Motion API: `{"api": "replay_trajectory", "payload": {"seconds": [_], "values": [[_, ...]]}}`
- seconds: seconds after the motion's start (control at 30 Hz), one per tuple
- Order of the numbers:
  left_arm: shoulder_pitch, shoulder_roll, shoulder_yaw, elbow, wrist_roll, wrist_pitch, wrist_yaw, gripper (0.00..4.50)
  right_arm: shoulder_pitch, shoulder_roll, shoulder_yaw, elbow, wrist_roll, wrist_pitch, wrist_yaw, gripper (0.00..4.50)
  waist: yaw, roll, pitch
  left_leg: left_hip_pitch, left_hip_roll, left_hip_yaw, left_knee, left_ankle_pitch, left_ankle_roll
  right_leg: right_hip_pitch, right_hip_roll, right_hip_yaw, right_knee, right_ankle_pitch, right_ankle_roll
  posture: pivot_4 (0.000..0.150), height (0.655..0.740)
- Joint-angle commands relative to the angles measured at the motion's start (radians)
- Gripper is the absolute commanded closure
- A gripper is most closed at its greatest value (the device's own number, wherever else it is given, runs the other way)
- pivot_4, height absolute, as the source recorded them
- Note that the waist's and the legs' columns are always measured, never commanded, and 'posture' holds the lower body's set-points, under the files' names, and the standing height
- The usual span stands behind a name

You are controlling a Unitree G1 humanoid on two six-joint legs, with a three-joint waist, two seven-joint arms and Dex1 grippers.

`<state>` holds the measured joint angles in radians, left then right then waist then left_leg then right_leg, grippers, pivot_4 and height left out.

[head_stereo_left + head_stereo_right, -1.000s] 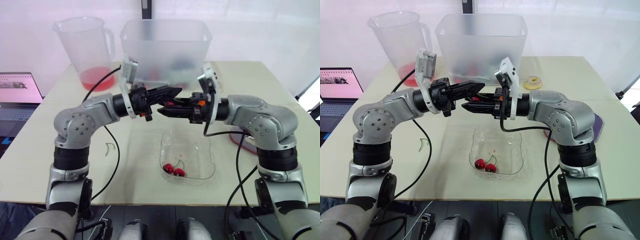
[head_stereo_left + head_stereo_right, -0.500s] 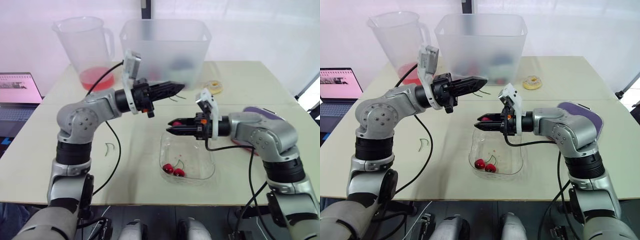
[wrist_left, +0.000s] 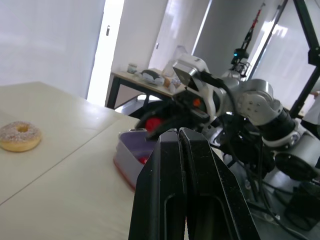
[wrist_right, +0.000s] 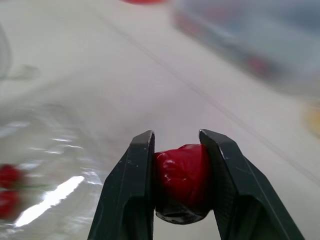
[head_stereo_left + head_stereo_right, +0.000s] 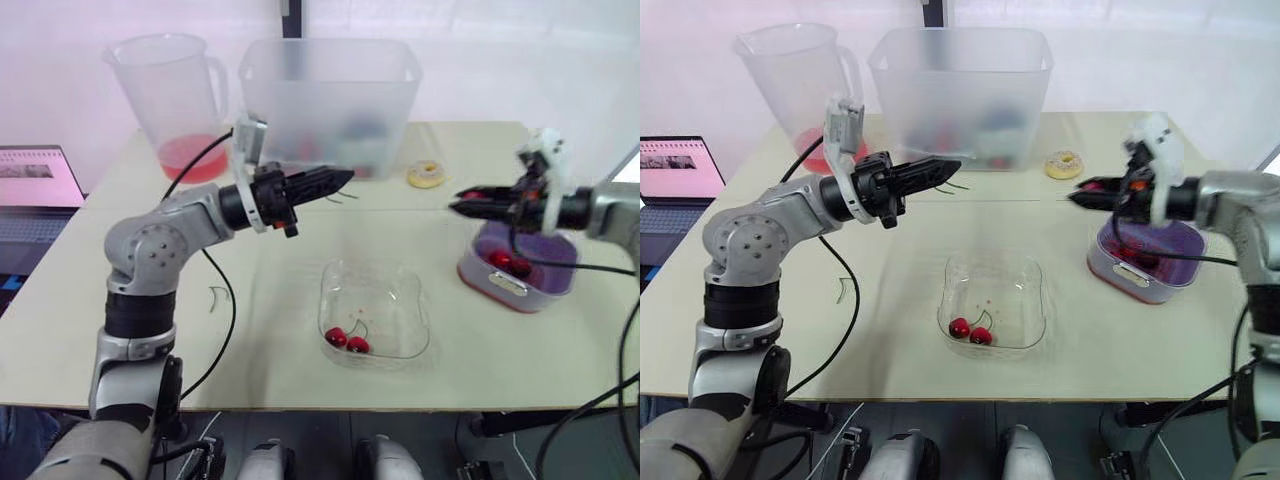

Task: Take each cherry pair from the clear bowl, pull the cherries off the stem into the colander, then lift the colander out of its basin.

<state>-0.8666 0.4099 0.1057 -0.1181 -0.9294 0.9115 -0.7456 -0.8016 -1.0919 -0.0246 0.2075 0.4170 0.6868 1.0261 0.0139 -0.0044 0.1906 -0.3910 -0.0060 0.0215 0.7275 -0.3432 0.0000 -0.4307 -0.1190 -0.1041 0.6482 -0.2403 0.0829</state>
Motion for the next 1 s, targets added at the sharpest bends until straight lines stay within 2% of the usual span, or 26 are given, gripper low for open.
{"api": "replay_trajectory", "payload": {"seconds": [0.03,0.27,0.3,0.33,0.37,0.5,0.77,0.83,1.0], "values": [[0.017,-0.004,0.031,-0.054,-0.025,-0.006,0.023,4.5,-0.002,-0.074,0.08,0.155,-0.18,-0.165,0.043,3.11,0.0,0.0,0.0,0.0,0.0,0.0,0.0,0.0,0.0,0.0,0.0,0.0,-0.001,0.0,0.0,0.15,0.6886],[0.055,-0.011,0.03,-0.097,-0.033,-0.006,0.06,4.5,-0.015,0.019,0.103,0.384,-0.278,-0.291,0.025,3.11,-0.007,0.0,0.0,0.001,0.001,0.0,0.0,0.0,0.0,0.0,0.0,0.0,0.0,0.0,0.0,0.15,0.6886],[0.061,-0.01,0.029,-0.103,-0.034,-0.006,0.064,4.5,-0.015,0.031,0.103,0.411,-0.291,-0.313,0.018,2.66,-0.006,0.0,0.0,0.001,0.001,0.0,0.0,0.0,0.0,0.0,0.0,0.0,0.0,0.0,0.0,0.15,0.6886],[0.066,-0.009,0.03,-0.109,-0.036,-0.006,0.068,4.5,-0.017,0.039,0.102,0.434,-0.304,-0.331,0.013,2.48,-0.005,0.0,0.0,0.001,0.001,0.0,0.0,0.0,-0.001,0.0,0.0,0.0,0.0,0.0,0.0,0.15,0.6886],[0.069,-0.009,0.03,-0.113,-0.038,-0.005,0.071,4.5,-0.021,0.044,0.102,0.456,-0.317,-0.349,0.011,2.11,-0.004,0.001,0.0,0.001,0.001,0.0,0.0,0.0,-0.001,0.0,0.0,0.0,0.0,0.0,0.0,0.15,0.6886],[0.075,-0.003,0.03,-0.121,-0.039,-0.006,0.081,4.5,-0.068,0.047,0.088,0.516,-0.349,-0.387,-0.009,0.09,0.0,0.001,0.0,0.0,0.0,0.0,0.001,0.0,-0.001,0.0,0.0,-0.001,0.0,0.0,0.0,0.15,0.6886],[0.099,0.035,0.05,-0.119,-0.029,-0.008,0.092,4.5,-0.185,0.001,-0.006,0.353,-0.227,-0.176,0.15,0.01,-0.002,0.001,0.001,0.0,0.001,0.0,0.001,0.0,-0.001,0.0,0.0,-0.001,0.0,0.0,0.0,0.15,0.6886],[0.11,0.05,0.062,-0.12,-0.03,-0.005,0.101,4.5,-0.204,-0.001,-0.03,0.267,-0.156,-0.094,0.216,0.01,-0.002,0.002,0.001,0.0,0.001,0.0,0.001,0.0,-0.001,0.0,0.0,-0.001,0.0,0.0,0.0,0.15,0.6886],[0.181,0.102,0.124,-0.173,-0.072,0.045,0.168,4.5,-0.248,0.028,-0.112,-0.023,0.139,0.193,0.358,0.01,-0.002,0.002,0.001,0.0,0.001,-0.002,0.001,0.0,-0.001,0.0,0.0,-0.001,0.0,0.0,0.0,0.15,0.6886]]}}
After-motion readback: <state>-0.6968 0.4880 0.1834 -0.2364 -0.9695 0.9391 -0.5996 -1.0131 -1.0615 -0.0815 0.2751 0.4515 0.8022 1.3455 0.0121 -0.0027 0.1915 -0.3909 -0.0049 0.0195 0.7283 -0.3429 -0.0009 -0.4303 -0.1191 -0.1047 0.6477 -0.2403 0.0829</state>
